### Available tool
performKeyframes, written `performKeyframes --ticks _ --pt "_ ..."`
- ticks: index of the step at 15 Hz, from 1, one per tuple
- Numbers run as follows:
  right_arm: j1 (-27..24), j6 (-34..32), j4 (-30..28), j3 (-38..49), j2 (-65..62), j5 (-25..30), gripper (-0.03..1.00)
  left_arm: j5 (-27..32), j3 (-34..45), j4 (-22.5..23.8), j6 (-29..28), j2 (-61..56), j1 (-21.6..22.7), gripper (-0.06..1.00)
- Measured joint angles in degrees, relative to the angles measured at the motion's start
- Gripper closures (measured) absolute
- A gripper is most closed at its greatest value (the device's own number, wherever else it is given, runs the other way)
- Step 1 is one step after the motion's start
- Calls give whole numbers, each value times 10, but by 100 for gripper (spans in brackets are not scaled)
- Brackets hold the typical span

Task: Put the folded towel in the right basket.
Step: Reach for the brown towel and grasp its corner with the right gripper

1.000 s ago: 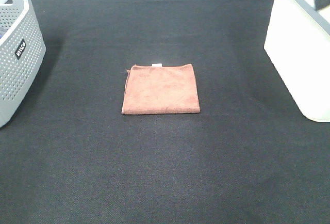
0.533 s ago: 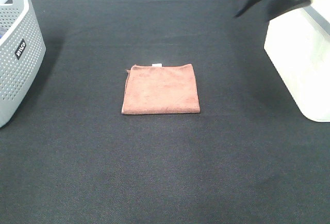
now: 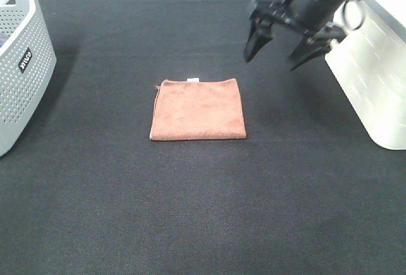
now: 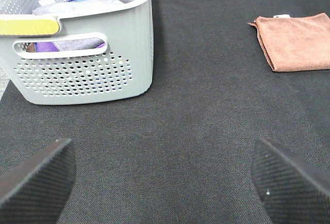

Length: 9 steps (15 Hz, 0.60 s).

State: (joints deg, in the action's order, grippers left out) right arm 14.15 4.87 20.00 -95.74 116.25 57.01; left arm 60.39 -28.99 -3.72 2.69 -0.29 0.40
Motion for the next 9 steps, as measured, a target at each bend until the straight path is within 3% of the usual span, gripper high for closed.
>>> performKeyframes --ticks 5,9 --pt "0 2 61 -111 146 29 15 0 0 0 0 0 0 7" --pt "0 24 92 -138 215 23 15 0 0 0 0 0 0 7"
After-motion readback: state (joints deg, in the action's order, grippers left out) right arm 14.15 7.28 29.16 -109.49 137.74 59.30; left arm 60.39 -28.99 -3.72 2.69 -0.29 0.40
